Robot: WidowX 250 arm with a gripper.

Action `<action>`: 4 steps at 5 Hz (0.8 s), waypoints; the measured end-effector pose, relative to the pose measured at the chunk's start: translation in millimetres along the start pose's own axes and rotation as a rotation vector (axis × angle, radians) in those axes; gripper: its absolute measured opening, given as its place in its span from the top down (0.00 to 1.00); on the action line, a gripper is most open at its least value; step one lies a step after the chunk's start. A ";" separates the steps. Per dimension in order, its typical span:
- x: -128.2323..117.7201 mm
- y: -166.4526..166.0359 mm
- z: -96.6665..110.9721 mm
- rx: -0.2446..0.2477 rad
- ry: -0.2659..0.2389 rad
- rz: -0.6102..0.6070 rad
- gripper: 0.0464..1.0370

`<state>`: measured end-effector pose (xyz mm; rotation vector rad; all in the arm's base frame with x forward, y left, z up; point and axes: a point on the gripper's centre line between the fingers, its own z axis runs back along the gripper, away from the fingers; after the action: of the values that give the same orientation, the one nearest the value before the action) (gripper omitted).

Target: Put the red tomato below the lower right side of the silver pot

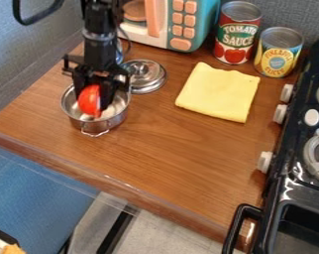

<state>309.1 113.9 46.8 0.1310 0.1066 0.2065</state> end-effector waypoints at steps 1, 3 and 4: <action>10.4 -17.0 50.6 -0.030 -0.137 -0.008 0.56; -21.3 -73.1 87.9 -0.110 -0.221 -0.165 0.56; -40.7 -91.9 75.6 -0.083 -0.198 -0.231 0.56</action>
<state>296.6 7.1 112.1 0.0548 -0.0843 -0.0332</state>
